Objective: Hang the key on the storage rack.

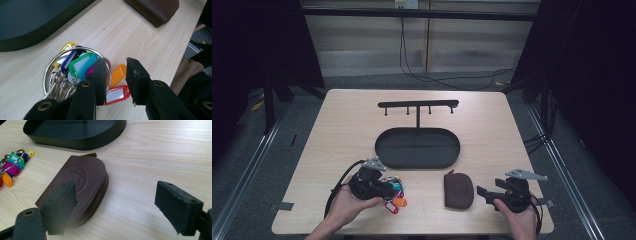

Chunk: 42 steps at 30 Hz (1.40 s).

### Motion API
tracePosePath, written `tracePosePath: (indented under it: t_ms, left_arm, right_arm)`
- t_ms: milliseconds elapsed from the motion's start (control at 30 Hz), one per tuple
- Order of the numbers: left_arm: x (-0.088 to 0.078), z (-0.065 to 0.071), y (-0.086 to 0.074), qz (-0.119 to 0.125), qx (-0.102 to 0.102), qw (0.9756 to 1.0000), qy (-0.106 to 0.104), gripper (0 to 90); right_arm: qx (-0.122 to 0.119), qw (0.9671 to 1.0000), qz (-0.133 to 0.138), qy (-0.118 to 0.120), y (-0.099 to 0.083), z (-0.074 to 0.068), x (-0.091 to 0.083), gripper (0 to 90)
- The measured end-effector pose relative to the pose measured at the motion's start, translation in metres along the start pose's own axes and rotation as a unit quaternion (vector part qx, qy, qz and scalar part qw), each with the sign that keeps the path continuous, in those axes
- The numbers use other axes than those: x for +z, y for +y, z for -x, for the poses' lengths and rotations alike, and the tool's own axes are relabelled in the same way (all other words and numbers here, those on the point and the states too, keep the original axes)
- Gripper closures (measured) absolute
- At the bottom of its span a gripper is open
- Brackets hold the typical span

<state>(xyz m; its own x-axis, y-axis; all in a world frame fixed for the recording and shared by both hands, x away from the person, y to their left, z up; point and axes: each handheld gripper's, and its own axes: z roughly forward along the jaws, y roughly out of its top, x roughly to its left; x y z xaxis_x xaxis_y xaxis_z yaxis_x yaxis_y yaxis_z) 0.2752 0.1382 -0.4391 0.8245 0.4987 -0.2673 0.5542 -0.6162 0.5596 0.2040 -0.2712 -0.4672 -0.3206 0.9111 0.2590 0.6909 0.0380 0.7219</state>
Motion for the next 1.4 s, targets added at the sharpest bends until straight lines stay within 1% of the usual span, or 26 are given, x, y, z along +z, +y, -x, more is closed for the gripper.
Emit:
tracePosePath:
  t_ms: [33,67,100,133,233,300,367,400,500,567,600,633,667,700,833,933,1000,1133,1167,1200,1233,1267,1300,1333,1367,1400]
  left_arm:
    - [0.005,-0.001,0.004,-0.016,0.002,0.9999,-0.001,72.9]
    - [0.005,-0.001,0.004,-0.016,0.002,0.9999,-0.001,73.6]
    - [0.010,-0.002,0.007,-0.026,0.003,0.9997,-0.003,74.7]
    - [0.010,-0.002,0.007,-0.026,0.003,0.9997,-0.003,75.0]
    - [0.018,-0.005,0.011,-0.044,-0.001,0.9990,-0.006,75.2]
    - [0.022,-0.005,0.012,-0.047,-0.001,0.9989,0.003,75.6]
    - [0.024,-0.006,0.013,-0.053,-0.006,0.9986,0.000,75.5]
    - [0.027,-0.007,0.014,-0.067,-0.013,0.9977,0.003,75.2]
    - [0.031,-0.007,0.016,-0.076,-0.016,0.9970,0.004,73.6]
    - [0.032,-0.006,0.016,-0.077,-0.017,0.9969,0.003,72.8]
    - [0.035,-0.006,0.017,-0.086,-0.016,0.9962,0.002,72.6]
    - [0.035,-0.006,0.017,-0.086,-0.016,0.9962,0.002,72.1]
    - [0.039,-0.007,0.017,-0.098,-0.018,0.9950,0.008,71.6]
    - [0.040,-0.007,0.017,-0.102,-0.018,0.9946,0.010,71.4]
    - [0.042,-0.005,0.019,-0.108,-0.018,0.9939,0.013,71.4]
    - [0.049,-0.005,0.020,-0.129,-0.018,0.9914,0.011,73.4]
    - [0.050,-0.005,0.020,-0.131,-0.021,0.9911,0.012,73.8]
    - [0.052,-0.007,0.024,-0.145,-0.029,0.9890,0.005,75.1]
    - [0.053,-0.007,0.027,-0.155,-0.027,0.9875,0.007,76.1]
    - [0.053,-0.007,0.027,-0.155,-0.027,0.9875,0.007,76.3]
    - [0.054,-0.007,0.029,-0.163,-0.029,0.9862,0.007,77.2]
    - [0.054,-0.007,0.030,-0.166,-0.028,0.9857,0.008,77.2]
    - [0.055,-0.007,0.032,-0.175,-0.031,0.9841,0.006,78.5]
    - [0.055,-0.007,0.032,-0.175,-0.031,0.9841,0.006,79.2]
    - [0.056,-0.008,0.034,-0.183,-0.032,0.9825,0.005,79.7]
    - [0.056,-0.008,0.034,-0.183,-0.032,0.9825,0.005,80.1]
  right_arm:
    - [0.001,1.0000,-0.001,0.000,0.000,0.000,0.000,17.5]
    - [0.001,1.0000,-0.001,0.000,0.000,0.000,0.000,17.5]
    - [0.000,1.0000,0.000,0.000,0.000,0.000,0.000,17.5]
    - [0.000,1.0000,0.000,0.000,0.000,0.000,0.000,17.5]
    - [0.002,1.0000,0.000,-0.001,0.000,0.001,0.000,17.6]
    - [0.002,1.0000,-0.001,-0.002,-0.001,0.002,0.000,17.6]
    - [0.003,1.0000,-0.001,-0.002,-0.001,0.002,0.000,17.6]
    - [0.003,1.0000,-0.002,-0.003,-0.001,0.002,0.000,17.6]
    - [0.002,1.0000,-0.004,-0.003,0.000,0.002,0.001,17.6]
    - [0.001,1.0000,-0.004,-0.004,0.000,0.001,0.001,17.6]
    - [0.000,1.0000,-0.004,-0.004,0.000,0.002,0.001,17.6]
    - [0.000,1.0000,-0.004,-0.004,0.000,0.002,0.001,17.6]
    - [0.002,1.0000,-0.003,-0.005,0.000,0.003,0.001,17.6]
    - [0.003,1.0000,-0.004,-0.004,0.000,0.004,0.001,17.6]
    - [0.004,1.0000,-0.003,-0.005,0.000,0.004,0.000,17.6]
    - [0.002,1.0000,-0.003,-0.007,0.000,0.005,0.001,17.6]
    - [0.002,1.0000,-0.004,-0.008,0.000,0.005,0.001,17.6]
    - [0.003,0.9999,-0.006,-0.008,0.000,0.005,0.002,17.6]
    - [0.002,0.9999,-0.007,-0.009,0.000,0.004,0.002,17.6]
    - [0.002,0.9999,-0.007,-0.009,0.000,0.004,0.002,17.6]
    - [0.003,0.9999,-0.009,-0.010,0.000,0.004,0.002,17.6]
    - [0.003,0.9999,-0.009,-0.010,0.000,0.004,0.002,17.6]
    - [0.005,0.9999,-0.007,-0.008,0.000,0.005,0.002,17.6]
    - [0.005,0.9999,-0.007,-0.008,0.000,0.005,0.002,17.6]
    - [0.007,0.9999,-0.007,-0.006,0.000,0.005,0.003,17.6]
    - [0.007,0.9999,-0.007,-0.006,0.000,0.005,0.003,17.6]
